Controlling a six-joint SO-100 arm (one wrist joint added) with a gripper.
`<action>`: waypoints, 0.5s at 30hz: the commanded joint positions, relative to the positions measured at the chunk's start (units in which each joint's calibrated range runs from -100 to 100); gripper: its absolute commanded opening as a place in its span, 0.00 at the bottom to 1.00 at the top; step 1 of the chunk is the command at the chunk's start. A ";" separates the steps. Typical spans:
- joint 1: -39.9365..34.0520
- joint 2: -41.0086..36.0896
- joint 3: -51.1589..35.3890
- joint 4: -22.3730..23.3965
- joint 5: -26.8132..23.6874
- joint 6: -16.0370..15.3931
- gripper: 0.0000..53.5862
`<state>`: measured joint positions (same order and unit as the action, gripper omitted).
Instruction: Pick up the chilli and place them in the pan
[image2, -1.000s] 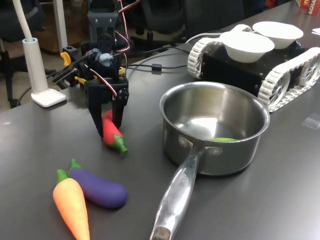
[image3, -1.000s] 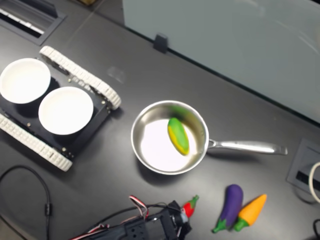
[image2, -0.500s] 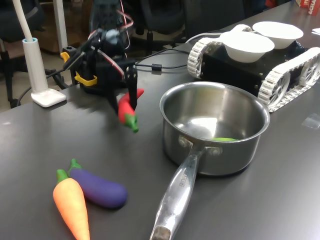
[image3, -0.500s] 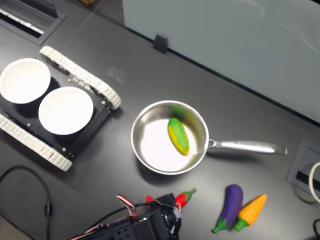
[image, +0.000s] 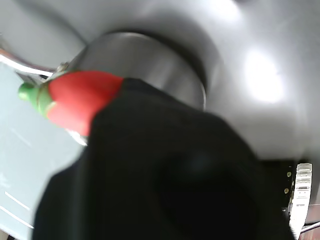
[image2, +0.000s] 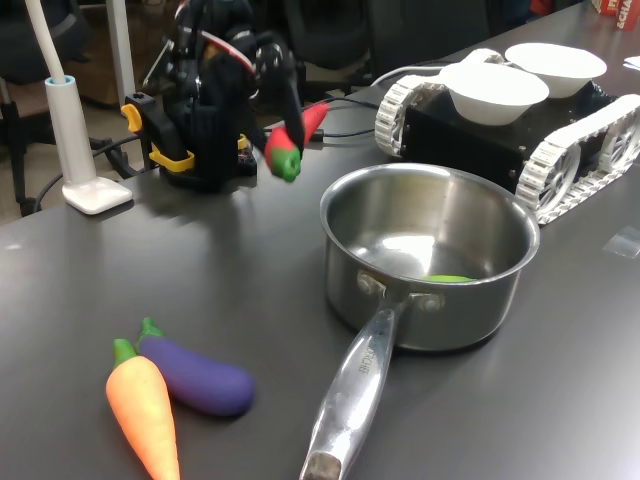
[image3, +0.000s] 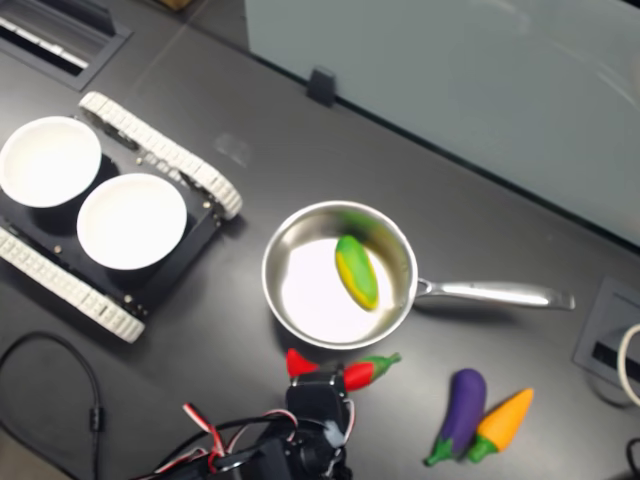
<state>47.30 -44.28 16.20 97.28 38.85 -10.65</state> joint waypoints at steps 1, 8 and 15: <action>-3.38 -2.92 -8.16 -1.03 -6.79 -1.62 0.00; -9.35 -5.03 -11.61 -2.40 -14.16 -1.53 0.00; -16.23 -4.94 -16.43 -4.10 -22.56 -0.19 0.00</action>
<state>34.65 -47.31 6.15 96.69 20.20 -11.11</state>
